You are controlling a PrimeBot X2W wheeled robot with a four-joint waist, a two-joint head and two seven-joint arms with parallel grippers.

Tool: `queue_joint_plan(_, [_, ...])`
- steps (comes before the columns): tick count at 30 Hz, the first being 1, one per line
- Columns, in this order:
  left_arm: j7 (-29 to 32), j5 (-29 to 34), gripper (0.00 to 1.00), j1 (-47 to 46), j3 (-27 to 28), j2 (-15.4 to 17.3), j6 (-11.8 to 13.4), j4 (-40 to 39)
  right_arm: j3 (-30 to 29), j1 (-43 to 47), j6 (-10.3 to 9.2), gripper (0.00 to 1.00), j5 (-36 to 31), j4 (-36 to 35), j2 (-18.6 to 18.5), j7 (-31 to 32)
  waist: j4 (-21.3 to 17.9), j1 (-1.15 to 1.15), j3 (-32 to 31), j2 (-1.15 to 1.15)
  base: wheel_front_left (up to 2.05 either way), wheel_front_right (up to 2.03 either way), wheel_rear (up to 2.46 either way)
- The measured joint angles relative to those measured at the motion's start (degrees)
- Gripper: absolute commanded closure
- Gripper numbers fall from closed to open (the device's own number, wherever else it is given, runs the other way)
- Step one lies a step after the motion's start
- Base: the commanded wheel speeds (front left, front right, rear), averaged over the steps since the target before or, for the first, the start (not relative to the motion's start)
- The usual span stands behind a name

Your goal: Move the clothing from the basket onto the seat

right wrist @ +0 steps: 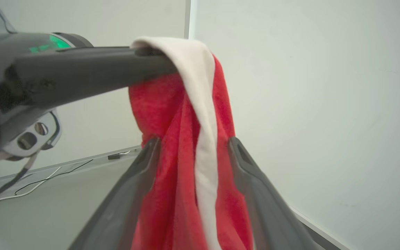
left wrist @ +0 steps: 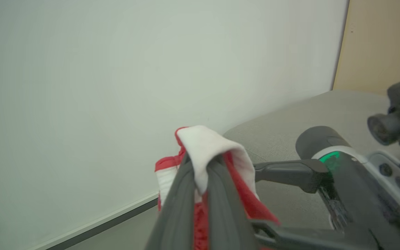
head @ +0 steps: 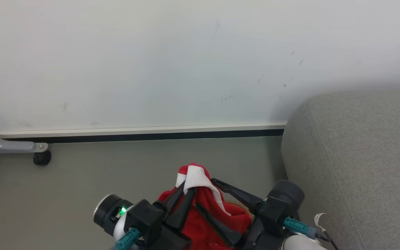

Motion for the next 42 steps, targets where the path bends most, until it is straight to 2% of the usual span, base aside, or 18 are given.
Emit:
queue_joint_plan(2, [1.1, -0.2, 1.00, 0.6, -1.1, -0.3, -0.3, -1.7, -0.1, -0.1, 0.00, 0.00, 0.0, 0.1, 0.0, 0.0, 0.0, 0.00, 0.0, 0.00, 0.00, 0.00, 0.00])
queue_joint_plan(3, [1.7, -0.2, 1.00, 0.7, -1.5, -0.4, -0.4, -2.4, -0.1, -0.1, 0.00, 0.65, 0.3, 0.2, 0.0, 0.0, -0.1, 0.00, 0.1, 0.00, 0.00, 0.00, 0.00])
queue_joint_plan(4, [2.2, -0.2, 1.00, 0.7, -1.7, -0.5, -0.4, -3.0, 0.0, -0.1, 0.00, 1.00, 0.6, 0.1, 0.0, 0.0, -0.1, 0.00, 0.1, 0.00, 0.00, 0.00, 0.00])
queue_joint_plan(7, [3.6, -0.3, 0.99, 0.8, -1.9, -0.5, -0.4, -4.3, 0.1, -0.1, 0.00, 1.00, 1.6, 0.0, 0.0, 0.1, -0.1, 0.00, 0.2, 0.00, 0.00, 0.00, 0.00])
queue_joint_plan(9, [4.4, -0.4, 0.86, 1.0, -1.7, -0.3, -0.2, -4.9, 0.1, -0.1, 0.00, 1.00, 1.9, 0.0, 0.1, 0.0, -0.2, 0.01, 0.3, 0.00, 0.00, 0.00, 0.00])
queue_joint_plan(11, [5.1, -0.4, 0.64, 1.8, -1.0, 0.2, 0.4, -5.7, 0.1, -0.1, 0.00, 1.00, 2.4, -0.1, 0.2, 0.1, -0.5, 0.01, 0.4, 0.00, 0.00, 0.00, 0.00])
queue_joint_plan(12, [5.1, -0.5, 0.64, 2.0, -0.7, 0.2, 0.7, -6.0, 0.0, -0.1, 0.00, 1.00, 2.8, -0.3, 0.2, 0.1, -0.7, 0.00, 0.4, 0.00, 0.00, 0.00, 0.00])
queue_joint_plan(13, [5.5, -0.8, 0.42, 2.3, -0.3, 0.3, 0.9, -6.4, -0.1, -0.1, 0.00, 1.00, 3.1, -0.4, 0.2, 0.1, -0.9, 0.00, 0.4, 0.00, 0.00, 0.00, 0.00])
queue_joint_plan(14, [5.7, -1.0, 0.04, 2.5, -0.1, 0.3, 1.2, -6.7, -0.3, -0.2, 0.00, 1.00, 3.4, -0.6, 0.1, 0.1, -1.2, 0.00, 0.5, 0.00, 0.00, 0.00, 0.00])
queue_joint_plan(15, [5.9, -1.0, 0.00, 2.5, 0.1, 0.3, 1.3, -6.8, -0.5, -0.2, 0.00, 1.00, 3.5, -0.6, 0.0, 0.1, -1.4, 0.01, 0.5, 0.00, 0.00, 0.00, 0.00])
queue_joint_plan(23, [7.2, -1.5, 0.00, 5.2, 2.0, 0.9, 3.3, -8.5, -3.0, -0.2, -0.16, 1.00, 4.0, -3.2, -2.6, 0.1, -5.6, 0.01, 1.0, 0.00, 0.00, 0.00, 0.00])
queue_joint_plan(29, [8.5, -2.2, 0.00, 5.7, 0.1, -0.3, 3.5, -8.6, -5.0, 2.4, -3.41, 1.00, 4.0, -7.4, -5.6, 0.1, -10.4, 0.00, 1.6, 0.00, 0.00, 0.00, 0.00])
queue_joint_plan(34, [9.1, -3.7, 0.00, 5.2, -0.6, -1.6, 3.1, -8.6, -6.6, 4.7, -5.60, 1.00, 4.4, -10.3, -6.5, 0.2, -14.1, 0.01, 2.3, 0.00, 0.00, 0.00, 0.00])
queue_joint_plan(42, [10.0, -3.8, 0.00, 5.1, -1.3, -2.4, 3.7, -9.7, -8.6, 5.7, -7.15, 1.00, 5.5, -13.7, -7.6, 0.5, -20.3, 0.00, 4.2, 0.00, 0.00, 0.00, 0.00])
